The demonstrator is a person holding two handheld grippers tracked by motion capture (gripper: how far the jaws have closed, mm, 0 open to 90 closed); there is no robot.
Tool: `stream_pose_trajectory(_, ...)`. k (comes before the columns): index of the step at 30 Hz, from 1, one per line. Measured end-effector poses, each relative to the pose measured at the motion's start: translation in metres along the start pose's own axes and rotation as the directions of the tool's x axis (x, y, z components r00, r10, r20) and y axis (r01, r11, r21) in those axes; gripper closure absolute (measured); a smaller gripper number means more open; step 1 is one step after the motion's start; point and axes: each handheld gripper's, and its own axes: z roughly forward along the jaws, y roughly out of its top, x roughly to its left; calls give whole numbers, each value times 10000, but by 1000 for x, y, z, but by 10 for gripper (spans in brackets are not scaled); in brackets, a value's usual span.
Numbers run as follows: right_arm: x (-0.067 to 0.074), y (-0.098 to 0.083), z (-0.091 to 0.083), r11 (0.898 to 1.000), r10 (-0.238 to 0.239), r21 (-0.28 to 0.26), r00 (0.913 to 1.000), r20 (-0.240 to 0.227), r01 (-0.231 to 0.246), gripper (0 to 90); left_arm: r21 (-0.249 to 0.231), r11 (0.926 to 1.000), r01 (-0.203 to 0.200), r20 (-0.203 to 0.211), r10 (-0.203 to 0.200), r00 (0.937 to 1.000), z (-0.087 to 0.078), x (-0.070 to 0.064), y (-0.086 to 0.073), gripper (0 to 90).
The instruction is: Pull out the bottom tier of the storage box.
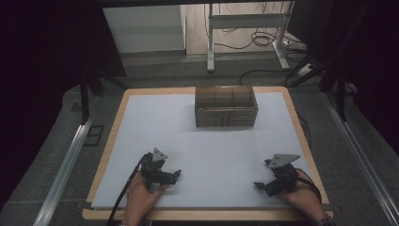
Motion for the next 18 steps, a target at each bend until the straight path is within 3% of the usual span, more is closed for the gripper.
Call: stream_pose_trajectory(18, 0, 0, 0, 10000, 46, -16, 10000, 14, -46, 14, -3, 10000, -6, -14, 6, 10000, 0, -1, 0, 0)
